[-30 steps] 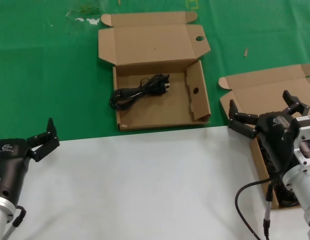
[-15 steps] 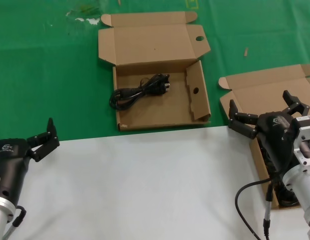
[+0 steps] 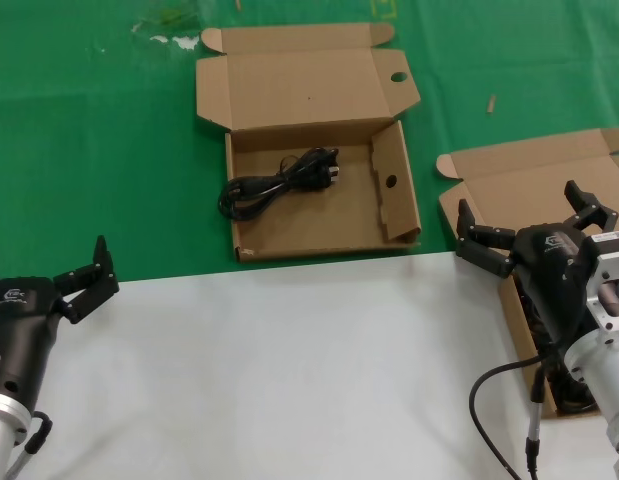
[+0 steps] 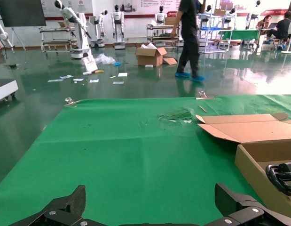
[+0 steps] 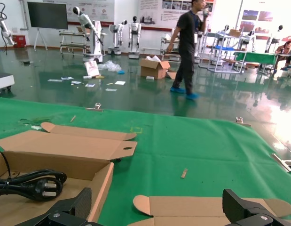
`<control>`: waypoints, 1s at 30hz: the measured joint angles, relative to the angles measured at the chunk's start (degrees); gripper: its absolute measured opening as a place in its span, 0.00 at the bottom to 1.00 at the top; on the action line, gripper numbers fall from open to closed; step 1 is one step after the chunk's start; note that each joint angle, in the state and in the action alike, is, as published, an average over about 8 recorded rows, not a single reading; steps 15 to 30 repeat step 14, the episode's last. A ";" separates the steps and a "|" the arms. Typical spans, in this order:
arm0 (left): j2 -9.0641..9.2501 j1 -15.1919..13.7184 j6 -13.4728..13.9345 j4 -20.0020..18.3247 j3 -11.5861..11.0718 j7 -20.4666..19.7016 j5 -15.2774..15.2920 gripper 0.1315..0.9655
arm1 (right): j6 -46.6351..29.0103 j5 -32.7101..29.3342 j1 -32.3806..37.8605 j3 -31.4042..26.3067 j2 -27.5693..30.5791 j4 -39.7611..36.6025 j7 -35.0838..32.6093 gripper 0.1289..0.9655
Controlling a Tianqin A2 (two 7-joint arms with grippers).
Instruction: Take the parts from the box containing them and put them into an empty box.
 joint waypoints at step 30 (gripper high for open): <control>0.00 0.00 0.00 0.00 0.00 0.00 0.00 1.00 | 0.00 0.00 0.00 0.00 0.00 0.00 0.00 1.00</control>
